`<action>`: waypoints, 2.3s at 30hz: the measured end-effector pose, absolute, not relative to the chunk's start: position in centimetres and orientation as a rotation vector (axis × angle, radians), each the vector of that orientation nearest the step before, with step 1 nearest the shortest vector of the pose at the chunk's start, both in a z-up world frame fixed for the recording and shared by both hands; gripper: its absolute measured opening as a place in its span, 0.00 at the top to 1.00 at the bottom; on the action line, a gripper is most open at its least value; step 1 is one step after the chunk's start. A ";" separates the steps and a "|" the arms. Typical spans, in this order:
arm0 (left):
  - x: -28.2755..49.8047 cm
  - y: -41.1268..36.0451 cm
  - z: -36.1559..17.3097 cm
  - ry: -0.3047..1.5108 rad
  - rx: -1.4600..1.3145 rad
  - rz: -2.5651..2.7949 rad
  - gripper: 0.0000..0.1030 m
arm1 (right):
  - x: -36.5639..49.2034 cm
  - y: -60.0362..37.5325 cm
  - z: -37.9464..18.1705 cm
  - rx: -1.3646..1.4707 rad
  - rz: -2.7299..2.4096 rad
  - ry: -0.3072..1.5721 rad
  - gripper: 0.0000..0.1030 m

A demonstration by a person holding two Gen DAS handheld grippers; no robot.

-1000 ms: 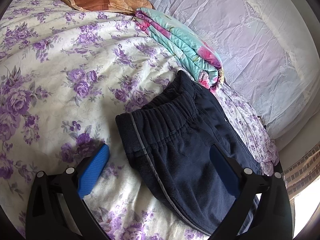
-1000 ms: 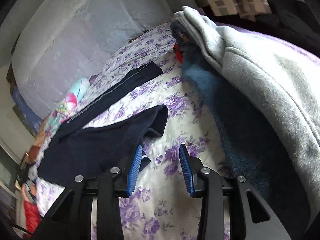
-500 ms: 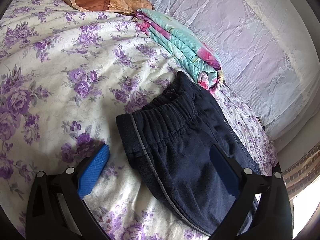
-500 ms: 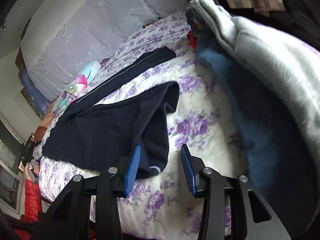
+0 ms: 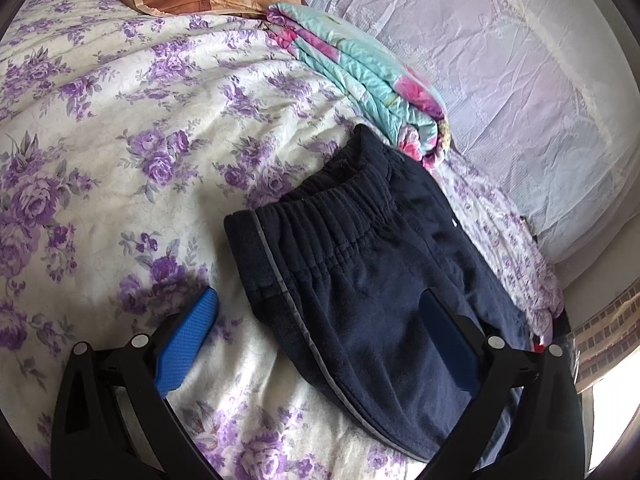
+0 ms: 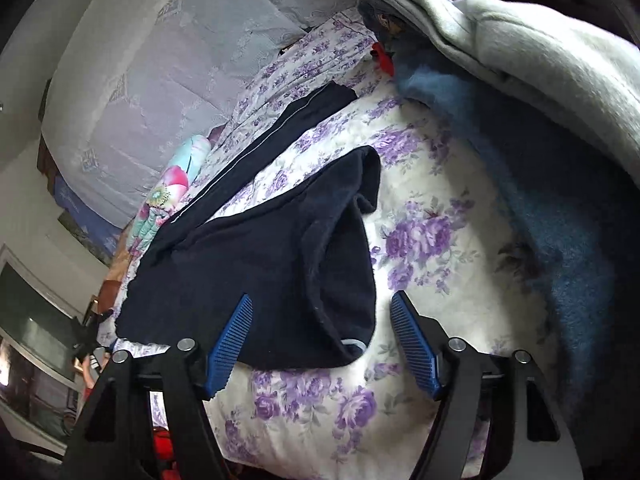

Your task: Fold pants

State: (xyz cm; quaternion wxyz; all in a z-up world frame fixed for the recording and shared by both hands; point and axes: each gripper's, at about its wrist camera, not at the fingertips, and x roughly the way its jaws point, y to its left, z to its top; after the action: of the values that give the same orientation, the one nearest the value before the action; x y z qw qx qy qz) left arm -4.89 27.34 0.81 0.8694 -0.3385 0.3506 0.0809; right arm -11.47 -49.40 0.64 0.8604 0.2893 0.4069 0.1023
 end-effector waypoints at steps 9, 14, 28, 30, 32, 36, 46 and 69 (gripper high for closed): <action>-3.2 27.6 0.9 0.773 -0.746 0.181 0.16 | -10.0 -50.0 -0.7 0.717 0.200 0.840 0.80; -2.5 28.8 0.0 0.771 -0.840 0.158 0.74 | -9.5 -49.8 -0.5 0.722 0.180 0.851 0.80; -9.5 28.5 0.4 0.771 -0.820 0.207 0.73 | -7.6 -52.5 0.0 0.593 0.030 0.909 0.90; -10.0 29.1 0.0 0.753 -0.861 0.168 0.70 | -7.8 -52.3 -0.4 0.575 0.027 0.914 0.87; -11.2 29.4 1.4 0.731 -0.824 0.191 0.65 | -8.8 -53.0 1.2 0.579 -0.021 0.888 0.81; -14.3 29.2 6.0 0.605 -0.675 0.344 0.49 | -10.7 -53.2 6.2 0.502 -0.118 0.696 0.65; -3.0 16.9 4.7 0.812 -0.298 0.084 0.14 | -2.9 -37.0 3.5 0.259 0.287 0.884 0.41; 8.0 16.4 4.8 0.935 -0.266 0.078 0.05 | 10.8 -17.2 3.6 -0.121 0.553 1.064 0.25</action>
State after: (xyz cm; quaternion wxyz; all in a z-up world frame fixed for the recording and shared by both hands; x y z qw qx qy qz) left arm 7.95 16.40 4.81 0.8834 -0.1278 0.4492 0.0377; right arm 10.83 -17.19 3.64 0.8238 -0.0570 0.5004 0.2601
